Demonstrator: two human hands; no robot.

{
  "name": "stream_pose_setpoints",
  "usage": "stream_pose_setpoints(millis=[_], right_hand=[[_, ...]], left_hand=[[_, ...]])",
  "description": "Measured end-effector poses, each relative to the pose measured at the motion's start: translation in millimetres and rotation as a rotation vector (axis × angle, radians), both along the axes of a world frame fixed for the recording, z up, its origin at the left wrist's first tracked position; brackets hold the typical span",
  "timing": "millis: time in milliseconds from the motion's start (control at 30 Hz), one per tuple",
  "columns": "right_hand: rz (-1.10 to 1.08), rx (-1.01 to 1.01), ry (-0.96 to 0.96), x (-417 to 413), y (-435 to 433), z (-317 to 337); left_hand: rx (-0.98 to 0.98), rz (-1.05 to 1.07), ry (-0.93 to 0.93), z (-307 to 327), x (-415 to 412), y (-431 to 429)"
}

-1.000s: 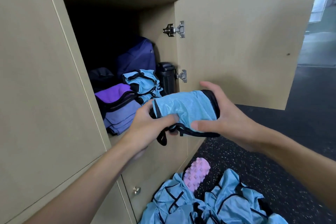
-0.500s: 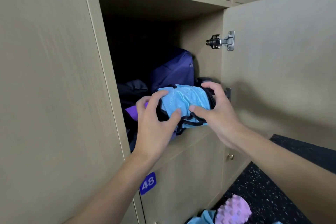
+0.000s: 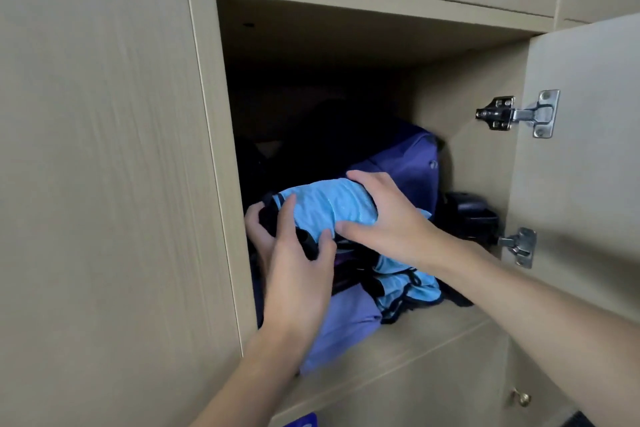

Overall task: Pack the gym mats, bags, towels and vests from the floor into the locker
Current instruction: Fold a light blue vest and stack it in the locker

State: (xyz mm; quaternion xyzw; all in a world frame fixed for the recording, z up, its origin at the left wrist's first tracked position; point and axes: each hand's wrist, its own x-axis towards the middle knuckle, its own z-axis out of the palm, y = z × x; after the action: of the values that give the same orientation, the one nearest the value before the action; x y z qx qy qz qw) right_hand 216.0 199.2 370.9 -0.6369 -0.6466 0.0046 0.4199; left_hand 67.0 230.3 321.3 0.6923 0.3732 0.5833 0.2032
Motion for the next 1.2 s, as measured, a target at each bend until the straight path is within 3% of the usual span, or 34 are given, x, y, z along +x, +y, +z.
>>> stream_pose_setpoints(millis=[100, 167, 267, 367, 500, 700, 1200], right_hand=[[-0.084, -0.098, -0.455, 8, 19, -13], [-0.088, -0.138, -0.525, 12, 27, -21], [-0.11, -0.07, -0.529, 13, 36, -32], [-0.119, -0.034, -0.537, 12, 41, -38], [-0.062, -0.01, -0.509, 17, 38, -44], [-0.083, -0.049, -0.585, 12, 39, -49], [-0.146, -0.061, -0.462, -1, -4, -33]], left_hand=[[-0.082, 0.127, 0.114, -12, 4, 14], [-0.123, 0.219, 0.173, -19, 8, 18], [0.029, 0.312, 0.21, -23, 10, 17], [0.261, 0.4, 0.389, -31, 11, 26], [0.12, 0.387, 0.408, -42, 10, 32], [-0.153, 0.303, 0.235, -34, 12, 31], [0.206, 0.17, 0.332, -17, -8, 2]])
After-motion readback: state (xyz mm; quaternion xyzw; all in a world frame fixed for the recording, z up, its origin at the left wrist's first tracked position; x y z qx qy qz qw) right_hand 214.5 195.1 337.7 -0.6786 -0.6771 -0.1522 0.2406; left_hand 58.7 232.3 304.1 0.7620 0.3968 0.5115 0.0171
